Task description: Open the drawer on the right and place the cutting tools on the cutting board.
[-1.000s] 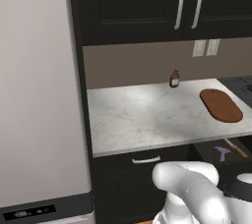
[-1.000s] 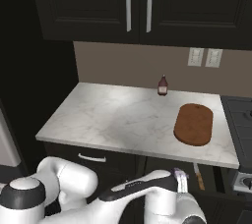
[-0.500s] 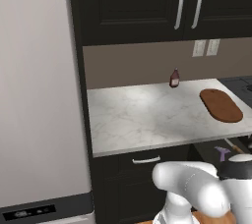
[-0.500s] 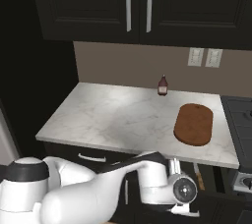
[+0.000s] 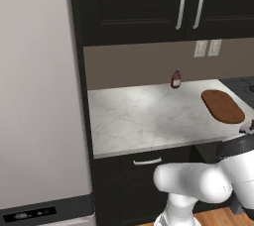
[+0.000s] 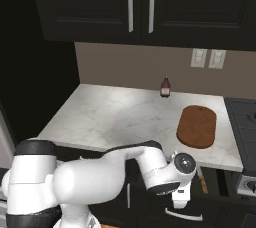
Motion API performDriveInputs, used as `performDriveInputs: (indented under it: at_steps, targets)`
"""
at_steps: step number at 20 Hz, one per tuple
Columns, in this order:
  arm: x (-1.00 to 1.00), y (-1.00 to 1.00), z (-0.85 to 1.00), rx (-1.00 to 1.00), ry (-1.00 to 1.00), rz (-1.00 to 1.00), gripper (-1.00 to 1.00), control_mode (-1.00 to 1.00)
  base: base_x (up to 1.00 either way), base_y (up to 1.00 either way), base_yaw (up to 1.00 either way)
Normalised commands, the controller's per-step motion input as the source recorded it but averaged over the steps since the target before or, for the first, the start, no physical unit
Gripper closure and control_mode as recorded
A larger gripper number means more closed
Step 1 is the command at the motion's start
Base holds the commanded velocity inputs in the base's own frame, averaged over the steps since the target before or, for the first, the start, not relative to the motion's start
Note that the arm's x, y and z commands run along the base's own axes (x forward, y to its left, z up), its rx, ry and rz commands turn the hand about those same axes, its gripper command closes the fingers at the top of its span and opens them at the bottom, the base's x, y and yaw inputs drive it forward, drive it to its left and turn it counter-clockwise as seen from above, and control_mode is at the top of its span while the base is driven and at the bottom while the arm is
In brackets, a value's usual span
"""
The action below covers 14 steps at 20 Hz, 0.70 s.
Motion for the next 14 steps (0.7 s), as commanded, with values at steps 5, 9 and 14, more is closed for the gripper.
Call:
performDriveInputs:
  at_steps: [5,9,14]
  targets:
    - [0.0,0.0,-0.02,0.0,0.18,0.0,-1.0,-1.0,0.0,0.0,0.0]
    - [0.0,0.0,0.0,0.0,0.2,0.0,-1.0,-1.0,0.0,0.0,0.0]
    - [0.01,0.02,-0.01,0.0,0.18,0.0,-1.0,-1.0,0.0,0.0,0.0]
